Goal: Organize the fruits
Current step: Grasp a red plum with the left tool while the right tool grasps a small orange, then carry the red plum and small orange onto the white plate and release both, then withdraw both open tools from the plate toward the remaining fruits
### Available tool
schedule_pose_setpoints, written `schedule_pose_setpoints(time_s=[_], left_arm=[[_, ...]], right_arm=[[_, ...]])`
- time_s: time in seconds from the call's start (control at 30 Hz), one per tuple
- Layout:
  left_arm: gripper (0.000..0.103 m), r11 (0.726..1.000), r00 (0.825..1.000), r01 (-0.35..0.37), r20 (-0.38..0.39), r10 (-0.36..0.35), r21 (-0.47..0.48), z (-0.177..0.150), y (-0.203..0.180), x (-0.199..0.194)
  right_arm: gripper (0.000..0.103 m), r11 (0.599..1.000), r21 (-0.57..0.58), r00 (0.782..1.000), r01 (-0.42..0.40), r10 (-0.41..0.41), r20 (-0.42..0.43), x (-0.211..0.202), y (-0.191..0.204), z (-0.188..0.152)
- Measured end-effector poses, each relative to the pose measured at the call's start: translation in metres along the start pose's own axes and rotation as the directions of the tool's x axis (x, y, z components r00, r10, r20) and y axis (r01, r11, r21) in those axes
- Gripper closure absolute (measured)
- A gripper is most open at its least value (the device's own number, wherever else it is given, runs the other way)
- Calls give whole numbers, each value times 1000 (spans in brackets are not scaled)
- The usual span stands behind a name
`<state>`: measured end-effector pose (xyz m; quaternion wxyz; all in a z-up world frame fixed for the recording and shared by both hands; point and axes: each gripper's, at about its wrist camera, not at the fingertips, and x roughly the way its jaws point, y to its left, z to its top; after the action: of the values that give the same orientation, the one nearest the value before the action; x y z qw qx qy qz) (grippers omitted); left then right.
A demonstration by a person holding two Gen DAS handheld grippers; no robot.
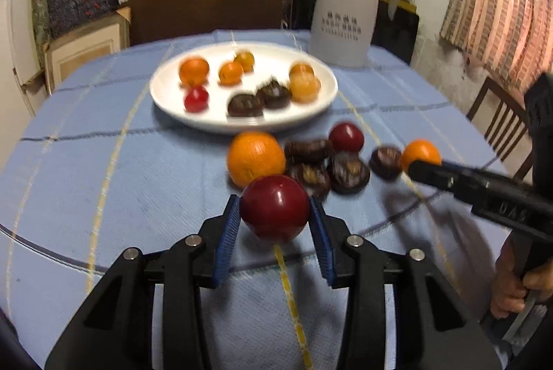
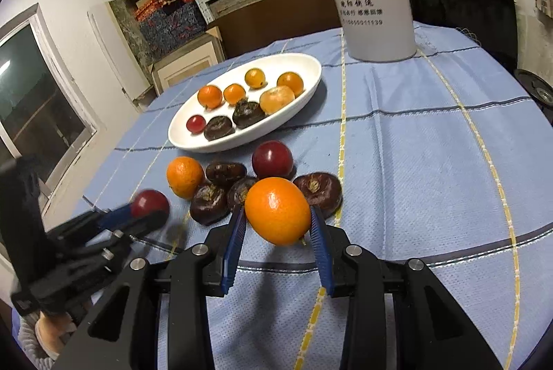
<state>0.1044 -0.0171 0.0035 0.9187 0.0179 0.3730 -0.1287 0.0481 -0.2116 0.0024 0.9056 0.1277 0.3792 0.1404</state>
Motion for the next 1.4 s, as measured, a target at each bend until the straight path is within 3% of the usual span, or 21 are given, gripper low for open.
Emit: schedule_pose_setpoints(time_s=[0.13, 0.3, 0.5, 0.73, 0.8, 0.83, 0.87, 0.97, 1.07, 1.17, 1.4], left_arm=[[64, 999, 999, -36, 11, 36, 5, 34, 9, -1], [64, 998, 998, -50, 32, 50, -28, 83, 22, 15], [64, 994, 998, -57, 4, 57, -92, 123, 42, 71], [60, 993, 996, -83, -51, 79, -86, 120, 58, 118], [39, 991, 993, -114, -37, 111, -76, 121, 59, 117], [25, 990, 994, -108, -22, 106, -89, 122, 60, 115], [21, 989, 995, -100, -8, 100, -104, 123, 60, 112], [19, 989, 995, -98, -3, 98, -108, 123, 59, 106], [8, 983, 989, -143, 19, 146, -113, 117, 58, 88], [5, 976, 982, -181, 38, 187, -120, 102, 59, 66], [5, 968, 979, -199, 15, 204, -152, 50, 58, 33]], right_arm=[[65, 1000, -7, 1000, -19, 19, 5, -4, 3, 23], [65, 999, -51, 998, 6, -3, 59, -4, 16, 76], [65, 1000, -12, 998, -24, 25, 51, 53, 17, 119], [64, 999, -19, 999, -28, 27, -33, 126, 23, 143], [47, 999, -19, 999, -30, 29, -35, 132, 22, 140], [46, 999, -28, 999, -21, 20, -35, 131, 23, 139], [47, 999, -39, 999, -14, 13, -29, 129, 23, 138], [46, 999, -23, 1000, -23, 23, 10, 113, 21, 144], [37, 1000, 8, 998, -25, 25, 50, 87, 20, 148], [30, 1000, 12, 997, -8, 7, 80, 65, 20, 143], [24, 999, 17, 994, 30, -32, 107, 21, 5, 90]])
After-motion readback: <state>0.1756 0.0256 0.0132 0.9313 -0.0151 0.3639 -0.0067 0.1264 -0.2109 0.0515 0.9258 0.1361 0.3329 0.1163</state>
